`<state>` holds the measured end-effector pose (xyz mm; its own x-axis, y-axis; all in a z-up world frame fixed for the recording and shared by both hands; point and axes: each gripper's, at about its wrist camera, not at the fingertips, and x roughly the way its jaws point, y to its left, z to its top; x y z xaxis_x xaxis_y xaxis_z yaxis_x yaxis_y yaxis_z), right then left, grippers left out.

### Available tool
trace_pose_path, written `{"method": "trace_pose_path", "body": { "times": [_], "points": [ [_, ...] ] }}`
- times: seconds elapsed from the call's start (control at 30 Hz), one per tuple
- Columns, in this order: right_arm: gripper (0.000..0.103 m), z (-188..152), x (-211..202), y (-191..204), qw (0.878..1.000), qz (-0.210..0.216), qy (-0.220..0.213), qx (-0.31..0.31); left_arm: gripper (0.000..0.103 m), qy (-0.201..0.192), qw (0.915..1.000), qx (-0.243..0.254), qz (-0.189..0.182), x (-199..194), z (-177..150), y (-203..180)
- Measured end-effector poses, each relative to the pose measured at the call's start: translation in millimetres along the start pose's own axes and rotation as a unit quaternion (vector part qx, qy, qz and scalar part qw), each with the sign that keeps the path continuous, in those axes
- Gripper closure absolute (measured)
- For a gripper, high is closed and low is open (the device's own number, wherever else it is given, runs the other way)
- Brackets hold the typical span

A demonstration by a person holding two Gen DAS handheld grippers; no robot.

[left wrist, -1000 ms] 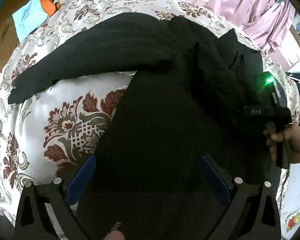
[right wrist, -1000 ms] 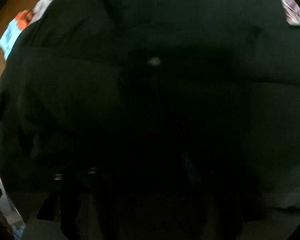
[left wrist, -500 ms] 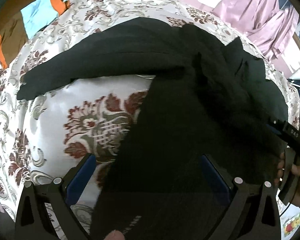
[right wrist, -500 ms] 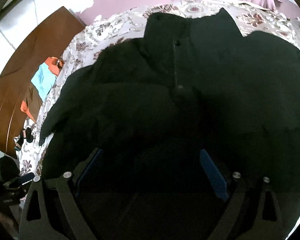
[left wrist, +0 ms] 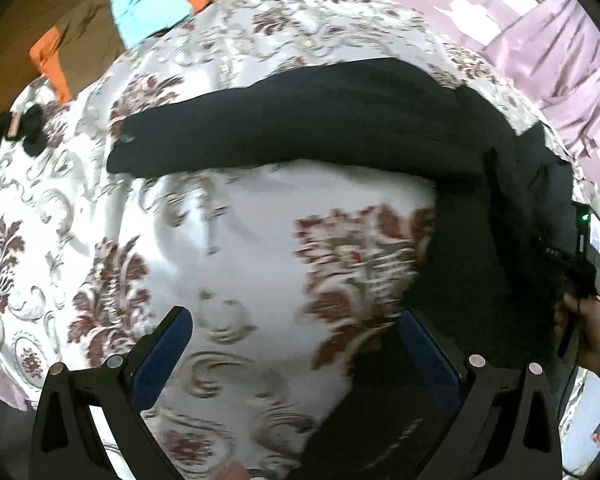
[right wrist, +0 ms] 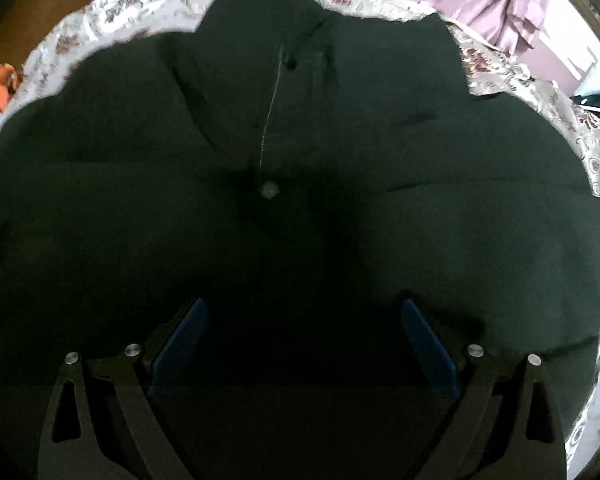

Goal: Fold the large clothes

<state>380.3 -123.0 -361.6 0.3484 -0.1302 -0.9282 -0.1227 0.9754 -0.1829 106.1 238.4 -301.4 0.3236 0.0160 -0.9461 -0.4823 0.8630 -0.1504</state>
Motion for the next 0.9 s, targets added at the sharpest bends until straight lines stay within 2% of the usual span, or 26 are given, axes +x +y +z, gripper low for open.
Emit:
{"method": "trace_pose_path", "body": {
  "times": [0.07,0.17,0.27,0.37,0.47,0.57,0.67,0.8,0.9],
  "points": [
    [0.002,-2,18,8,1.000,-0.014,0.013,0.003,0.000,0.006,1.0000,-0.005,0.004,4,-2,12],
    [0.001,-7,27,21,0.999,-0.045,0.011,-0.014,0.000,0.012,0.9999,-0.009,0.004,8,-2,26],
    [0.002,-4,31,25,0.999,-0.048,0.018,-0.014,0.000,0.012,0.9999,-0.012,0.000,8,2,34],
    [0.002,4,22,22,0.999,-0.033,0.027,-0.008,0.000,0.004,0.9998,-0.021,-0.002,5,8,43],
    [0.002,1,-8,21,1.000,-0.008,0.004,0.021,0.000,0.004,0.9992,-0.039,-0.002,5,14,57],
    [0.002,-15,-47,36,0.999,0.031,-0.031,0.017,0.000,0.000,0.9984,-0.057,-0.004,6,21,72],
    [0.002,-34,-67,47,0.998,0.050,-0.032,0.007,0.000,0.000,0.9970,-0.077,-0.012,15,31,89],
    [0.002,-53,-90,57,0.995,0.091,-0.035,0.019,0.000,0.003,0.9874,-0.155,-0.034,47,57,133],
    [0.002,-64,-102,67,0.993,0.113,-0.039,0.009,0.000,0.000,0.9734,-0.217,-0.073,70,78,162]
  ]
}}
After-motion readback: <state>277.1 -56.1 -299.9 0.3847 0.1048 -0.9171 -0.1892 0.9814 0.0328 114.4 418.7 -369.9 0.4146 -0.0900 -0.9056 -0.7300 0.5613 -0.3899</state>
